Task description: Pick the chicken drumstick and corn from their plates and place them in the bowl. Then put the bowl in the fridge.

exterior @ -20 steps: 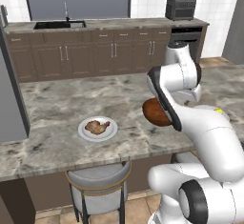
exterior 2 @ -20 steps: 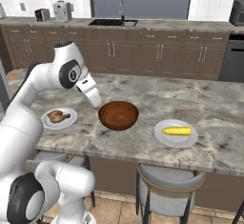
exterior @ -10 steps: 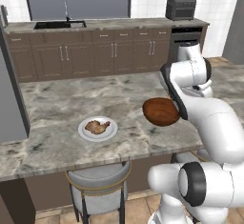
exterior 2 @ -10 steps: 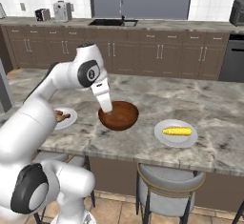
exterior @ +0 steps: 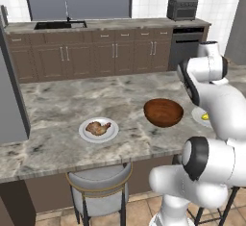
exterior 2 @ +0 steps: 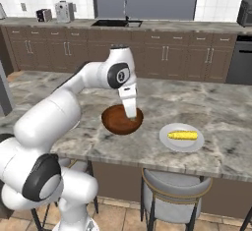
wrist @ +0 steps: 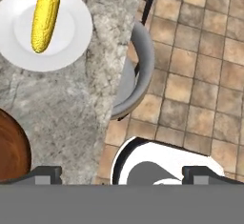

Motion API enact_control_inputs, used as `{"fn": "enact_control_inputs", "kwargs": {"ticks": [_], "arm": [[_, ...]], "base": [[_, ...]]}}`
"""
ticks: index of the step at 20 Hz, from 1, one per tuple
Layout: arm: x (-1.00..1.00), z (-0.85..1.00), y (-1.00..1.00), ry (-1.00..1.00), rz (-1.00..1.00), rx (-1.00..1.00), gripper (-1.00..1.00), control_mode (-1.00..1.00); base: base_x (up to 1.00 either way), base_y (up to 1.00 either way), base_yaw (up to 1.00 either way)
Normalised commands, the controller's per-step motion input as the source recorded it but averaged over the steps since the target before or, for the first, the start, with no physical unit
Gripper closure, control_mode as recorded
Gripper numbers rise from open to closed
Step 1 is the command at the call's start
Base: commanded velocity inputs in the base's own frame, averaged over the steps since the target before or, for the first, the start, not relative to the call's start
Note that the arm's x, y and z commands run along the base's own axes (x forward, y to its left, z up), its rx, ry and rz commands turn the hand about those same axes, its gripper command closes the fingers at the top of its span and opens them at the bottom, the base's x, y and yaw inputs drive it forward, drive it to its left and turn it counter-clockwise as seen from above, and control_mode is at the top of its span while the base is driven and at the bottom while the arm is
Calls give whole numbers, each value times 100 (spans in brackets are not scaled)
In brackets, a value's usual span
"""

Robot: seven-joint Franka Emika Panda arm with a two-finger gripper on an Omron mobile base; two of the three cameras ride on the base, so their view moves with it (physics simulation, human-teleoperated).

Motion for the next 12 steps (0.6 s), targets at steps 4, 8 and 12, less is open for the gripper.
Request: {"fn": "enact_control_inputs", "kwargs": {"ticks": [4,8,12], "arm": [[9,-19,-66,0,-12,8,-100,-100],[17,-20,-60,1,-16,5,-100,-100],[26,-22,-52,6,-11,4,-100,-100]], "base": [[0,0,0],[0,0,0],[0,0,0]]}}
